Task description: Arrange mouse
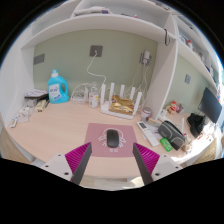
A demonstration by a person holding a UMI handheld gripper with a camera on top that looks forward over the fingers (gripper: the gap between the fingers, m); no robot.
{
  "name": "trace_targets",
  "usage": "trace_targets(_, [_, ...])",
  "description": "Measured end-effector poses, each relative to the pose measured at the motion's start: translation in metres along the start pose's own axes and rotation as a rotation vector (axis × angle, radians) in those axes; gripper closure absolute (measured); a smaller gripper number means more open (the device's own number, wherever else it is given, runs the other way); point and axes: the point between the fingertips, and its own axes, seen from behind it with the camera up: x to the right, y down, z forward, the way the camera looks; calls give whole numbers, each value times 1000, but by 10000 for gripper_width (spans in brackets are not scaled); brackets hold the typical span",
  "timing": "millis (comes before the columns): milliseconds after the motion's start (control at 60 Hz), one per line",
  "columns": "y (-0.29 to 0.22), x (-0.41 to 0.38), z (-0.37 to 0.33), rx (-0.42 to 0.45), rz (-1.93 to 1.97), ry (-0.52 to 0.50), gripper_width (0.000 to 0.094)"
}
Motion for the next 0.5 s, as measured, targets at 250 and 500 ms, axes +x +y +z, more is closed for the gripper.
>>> trace_targets(250, [12, 0, -45, 14, 30, 8, 85])
trace_targets(500, [9, 0, -55, 18, 38, 16, 86])
